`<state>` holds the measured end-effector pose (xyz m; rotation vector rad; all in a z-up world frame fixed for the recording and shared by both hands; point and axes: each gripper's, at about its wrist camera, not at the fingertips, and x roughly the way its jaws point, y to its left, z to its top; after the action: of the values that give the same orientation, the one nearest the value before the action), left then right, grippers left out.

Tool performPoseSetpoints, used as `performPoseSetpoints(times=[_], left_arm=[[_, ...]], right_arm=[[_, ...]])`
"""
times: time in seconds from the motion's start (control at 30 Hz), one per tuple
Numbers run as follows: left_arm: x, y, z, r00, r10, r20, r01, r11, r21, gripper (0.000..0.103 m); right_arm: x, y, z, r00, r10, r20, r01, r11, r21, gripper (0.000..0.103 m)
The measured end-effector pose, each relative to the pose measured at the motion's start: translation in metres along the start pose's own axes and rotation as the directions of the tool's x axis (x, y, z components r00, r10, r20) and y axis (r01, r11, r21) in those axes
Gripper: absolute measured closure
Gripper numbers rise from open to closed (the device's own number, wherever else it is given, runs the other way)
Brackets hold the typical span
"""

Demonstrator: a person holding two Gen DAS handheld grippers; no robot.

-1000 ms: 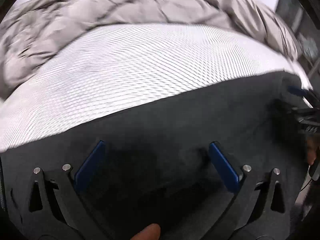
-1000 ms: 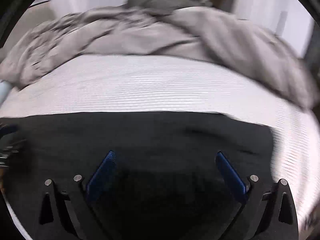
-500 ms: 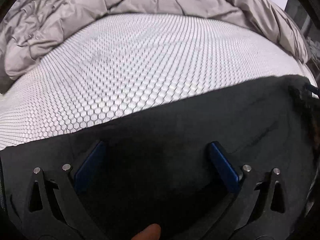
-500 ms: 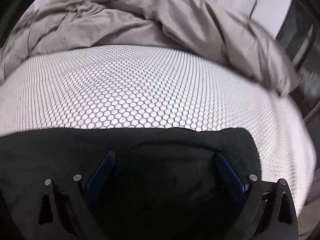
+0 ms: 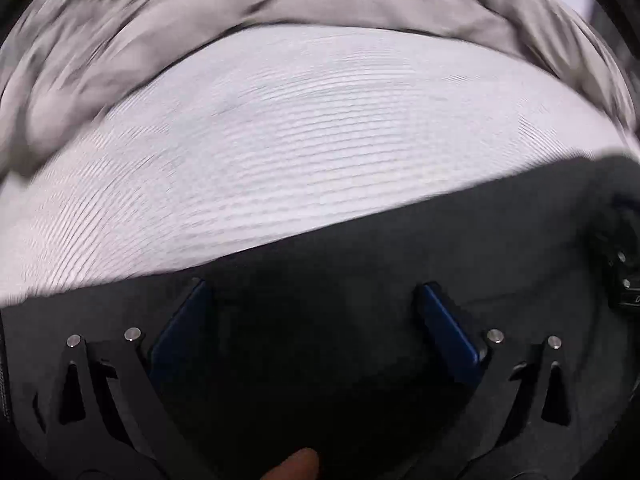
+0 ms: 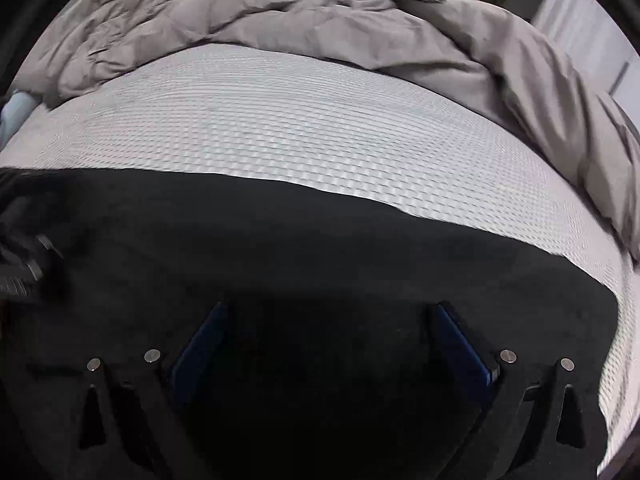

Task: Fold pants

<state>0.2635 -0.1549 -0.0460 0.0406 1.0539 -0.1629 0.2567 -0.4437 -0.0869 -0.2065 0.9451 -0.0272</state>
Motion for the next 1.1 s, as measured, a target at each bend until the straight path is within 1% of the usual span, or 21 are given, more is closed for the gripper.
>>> performPoseSetpoints(times=[0.1,0.13,0.2,0.27,0.33,0.37,0.4,0.43,0.47,0.5,0.53,0.57,0.6,0.67,0.73,0.8,0.87,0.9,1.0,1.03,1.1], left_arm=[[-0.012,0.049,-0.012,0.993,0.122,-0.008,-0.122,0.990,-0.075,0.000],[-0.018,0.060,-0.017,0.990,0.138,-0.007,-0.138,0.986,-0.093,0.000],[-0.032,0.067,-0.026,0.994,0.105,0.004,-0.104,0.988,-0.116,0.001],[-0.053,0.057,-0.032,0.998,0.053,0.030,-0.049,0.993,-0.109,0.001],[-0.074,0.031,-0.041,0.995,-0.049,0.086,0.053,0.997,-0.048,0.001],[-0.079,0.011,-0.045,0.990,-0.108,0.090,0.107,0.994,0.008,0.001],[-0.079,-0.004,-0.048,0.987,-0.137,0.078,0.134,0.990,0.046,0.001],[-0.072,-0.020,-0.051,0.988,-0.147,0.041,0.143,0.986,0.089,0.001],[-0.062,-0.032,-0.054,0.991,-0.131,-0.001,0.130,0.984,0.125,0.001],[-0.052,-0.037,-0.059,0.995,-0.091,-0.030,0.094,0.985,0.147,0.001],[-0.046,-0.038,-0.062,0.996,-0.075,-0.044,0.081,0.984,0.160,0.001],[-0.047,-0.035,-0.066,0.995,-0.094,-0.040,0.100,0.981,0.169,0.001],[-0.053,-0.030,-0.070,0.995,-0.097,-0.034,0.102,0.979,0.175,0.001],[-0.060,-0.010,-0.081,1.000,0.002,-0.026,0.003,0.986,0.166,0.000],[-0.066,0.015,-0.095,1.000,0.010,-0.024,-0.007,0.992,0.123,0.000],[-0.073,0.044,-0.112,1.000,-0.003,-0.024,0.005,0.997,0.083,0.000],[-0.088,0.064,-0.131,1.000,0.031,0.006,-0.031,0.998,0.061,0.000],[-0.092,0.067,-0.136,0.999,0.036,0.009,-0.036,0.998,0.054,0.000],[-0.107,0.065,-0.143,1.000,-0.004,0.019,0.004,0.999,0.040,0.001],[-0.112,0.056,-0.141,0.999,-0.041,0.028,0.039,0.998,0.048,0.001],[-0.124,0.023,-0.140,0.989,-0.131,0.065,0.125,0.988,0.095,0.001]], right_arm=[[-0.003,-0.007,-0.007,1.000,0.010,-0.004,-0.010,1.000,0.024,0.001],[-0.005,-0.007,-0.009,1.000,0.008,0.003,-0.008,1.000,0.025,0.001],[-0.009,-0.007,-0.010,1.000,0.006,0.014,-0.006,1.000,0.028,0.001],[-0.021,-0.003,-0.009,1.000,0.014,0.027,-0.015,1.000,0.028,0.001],[-0.031,-0.001,-0.005,0.995,0.084,0.053,-0.085,0.996,0.016,0.001],[-0.037,0.012,-0.005,0.989,0.132,0.060,-0.132,0.991,-0.002,0.001],[-0.041,0.029,-0.005,0.982,0.183,0.050,-0.181,0.983,-0.034,0.001],[-0.041,0.042,-0.007,0.976,0.218,0.030,-0.215,0.974,-0.070,0.001],[-0.037,0.063,-0.009,0.971,0.241,-0.003,-0.239,0.962,-0.134,0.001],[-0.031,0.077,-0.009,0.976,0.217,-0.023,-0.217,0.960,-0.178,0.001],[-0.026,0.087,-0.011,0.985,0.171,-0.034,-0.175,0.960,-0.219,0.001],[-0.025,0.089,-0.013,0.986,0.161,-0.031,-0.164,0.958,-0.233,0.001],[-0.027,0.085,-0.016,0.986,0.163,-0.029,-0.166,0.958,-0.232,0.001],[-0.032,0.065,-0.021,0.993,0.115,-0.027,-0.118,0.970,-0.214,0.001],[-0.035,0.038,-0.032,0.999,0.047,-0.025,-0.051,0.983,-0.179,0.001],[-0.035,0.001,-0.049,0.998,0.048,-0.040,-0.052,0.994,-0.093,0.001],[-0.040,-0.025,-0.063,0.998,0.058,-0.036,-0.059,0.998,-0.024,0.001],[-0.045,-0.035,-0.069,0.998,0.060,-0.023,-0.060,0.998,-0.001,0.001],[-0.063,-0.037,-0.073,0.998,0.063,0.001,-0.063,0.998,0.014,0.001],[-0.073,-0.030,-0.072,0.995,0.098,0.019,-0.098,0.995,0.012,0.001],[-0.088,-0.005,-0.067,0.983,0.174,0.062,-0.172,0.984,-0.033,0.001]])
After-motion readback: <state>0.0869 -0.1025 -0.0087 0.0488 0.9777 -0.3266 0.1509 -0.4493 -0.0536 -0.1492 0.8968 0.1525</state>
